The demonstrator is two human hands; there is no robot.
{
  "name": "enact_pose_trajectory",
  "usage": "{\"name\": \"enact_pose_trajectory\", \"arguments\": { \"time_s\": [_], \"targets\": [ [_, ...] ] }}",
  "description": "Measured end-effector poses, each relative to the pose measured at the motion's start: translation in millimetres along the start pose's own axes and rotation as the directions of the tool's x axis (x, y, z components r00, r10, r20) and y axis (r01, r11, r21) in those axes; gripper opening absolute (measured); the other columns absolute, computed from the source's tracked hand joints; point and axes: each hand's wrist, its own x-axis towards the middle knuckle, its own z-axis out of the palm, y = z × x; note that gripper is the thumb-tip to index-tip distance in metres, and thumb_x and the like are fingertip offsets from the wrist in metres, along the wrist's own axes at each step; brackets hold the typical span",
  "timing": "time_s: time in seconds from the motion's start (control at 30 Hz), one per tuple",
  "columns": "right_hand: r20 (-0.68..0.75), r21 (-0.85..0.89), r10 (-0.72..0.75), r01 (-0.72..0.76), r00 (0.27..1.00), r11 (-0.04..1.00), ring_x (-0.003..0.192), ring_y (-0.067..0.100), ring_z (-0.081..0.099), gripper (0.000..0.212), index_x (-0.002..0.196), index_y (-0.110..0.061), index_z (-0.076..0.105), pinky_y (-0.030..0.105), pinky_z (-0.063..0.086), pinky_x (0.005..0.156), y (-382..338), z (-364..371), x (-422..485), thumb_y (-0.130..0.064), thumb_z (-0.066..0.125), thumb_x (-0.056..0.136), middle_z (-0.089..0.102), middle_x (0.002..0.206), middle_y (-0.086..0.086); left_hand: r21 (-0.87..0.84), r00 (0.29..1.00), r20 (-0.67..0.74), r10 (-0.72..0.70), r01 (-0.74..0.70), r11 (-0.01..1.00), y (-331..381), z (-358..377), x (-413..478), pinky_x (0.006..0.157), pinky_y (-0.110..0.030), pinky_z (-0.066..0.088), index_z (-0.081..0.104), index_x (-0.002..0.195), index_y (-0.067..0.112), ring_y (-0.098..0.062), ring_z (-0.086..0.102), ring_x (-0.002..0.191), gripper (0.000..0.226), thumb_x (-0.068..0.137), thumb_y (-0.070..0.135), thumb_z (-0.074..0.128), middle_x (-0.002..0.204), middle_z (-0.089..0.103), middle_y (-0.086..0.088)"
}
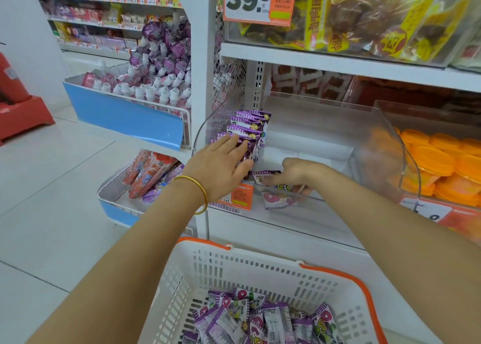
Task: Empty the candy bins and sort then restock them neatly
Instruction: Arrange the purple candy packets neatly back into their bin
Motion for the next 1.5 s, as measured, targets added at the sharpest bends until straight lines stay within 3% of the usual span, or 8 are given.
{"name": "enact_pose_trajectory", "arguments": {
  "time_s": [0.27,0.4,0.57,0.77,0.93,1.13,1.33,1.5],
  "targets": [
    [0.021,0.161,0.059,-0.062,0.998,0.985,0.056,0.016,0.036,0.037,0.083,-0.01,0.053,0.024,0.028,0.045,11,-5,35,-0.026,0.084,0.07,0.043,0.066,0.005,0.017,1.0,-0.002,-0.003,0.003,1.0,2,-1,5,0.118,-0.031,0.002,0.02,0.151,0.017,-0.017,0.005,0.147,0.053,0.103,0.04,0.017,0.16,0.011,-0.004],
    [-0.247,0.472,0.145,-0.011,0.958,0.881,0.062,0.017,0.043,0.043,0.091,-0.009,0.044,0.024,0.031,0.046,21,-29,51,-0.017,0.082,0.073,0.049,0.077,0.006,-0.081,0.992,-0.121,-0.023,0.013,0.997,1,0,8,0.117,-0.027,-0.002,0.014,0.152,0.017,-0.015,-0.003,0.147,0.062,0.096,0.044,0.01,0.16,0.003,-0.003],
    [-0.558,0.53,0.155,0.207,0.815,0.822,0.094,0.019,0.042,0.054,0.11,-0.01,0.032,0.029,0.04,0.085,12,-41,81,-0.012,0.076,0.079,0.04,0.104,0.007,0.023,0.997,-0.073,-0.018,0.019,1.0,1,4,12,0.118,-0.032,-0.001,0.013,0.152,0.019,-0.017,0.003,0.147,0.078,0.083,0.051,-0.004,0.16,0.01,-0.002],
    [-0.657,0.542,0.207,0.263,0.725,0.798,0.094,0.019,0.041,0.052,0.116,-0.002,0.037,0.033,0.041,0.092,2,-38,112,-0.012,0.074,0.081,0.041,0.104,0.007,0.025,0.993,-0.116,-0.005,0.008,1.0,1,6,11,0.117,-0.031,0.002,0.018,0.151,0.023,-0.017,0.012,0.146,0.09,0.072,0.053,-0.014,0.159,0.017,0.0],
    [-0.629,0.441,0.127,0.218,0.767,0.871,0.101,0.027,0.052,0.041,0.104,-0.007,0.042,0.029,0.038,0.075,8,-32,123,-0.016,0.074,0.081,0.051,0.108,0.012,0.013,0.991,-0.136,-0.002,0.004,1.0,2,8,12,0.118,-0.031,0.002,0.019,0.151,0.023,-0.017,0.012,0.146,0.089,0.074,0.053,-0.013,0.158,0.018,0.001],
    [-0.566,0.559,0.207,0.187,0.798,0.808,0.107,0.023,0.054,0.061,0.123,0.0,0.04,0.034,0.048,0.093,14,-52,96,-0.009,0.078,0.076,0.049,0.125,0.01,-0.081,0.962,-0.274,0.02,-0.044,0.996,-2,10,12,0.114,-0.037,0.023,0.044,0.14,0.017,-0.025,0.035,0.137,0.073,0.085,0.052,0.012,0.147,0.043,-0.006],
    [-0.592,0.535,-0.203,0.568,0.78,0.625,0.061,0.013,0.059,0.023,0.095,-0.017,0.052,0.022,0.047,0.045,21,-30,-75,-0.004,0.067,0.084,0.058,0.087,0.005,0.062,0.804,-0.56,0.2,-0.201,0.978,16,4,-8,0.099,-0.042,0.037,0.062,0.12,0.006,-0.034,0.052,0.116,0.043,0.091,0.032,0.043,0.127,0.06,-0.012],
    [-0.093,0.596,-0.33,0.318,0.939,0.738,0.06,0.018,0.064,0.014,0.098,-0.011,0.061,0.028,0.051,0.048,94,56,-137,-0.007,0.066,0.086,0.066,0.081,0.01,0.179,0.694,-0.525,0.494,-0.477,0.861,63,37,-58,0.084,-0.04,0.038,0.064,0.111,0.007,-0.03,0.05,0.106,0.033,0.088,0.025,0.048,0.124,0.062,-0.011]
  ]
}}
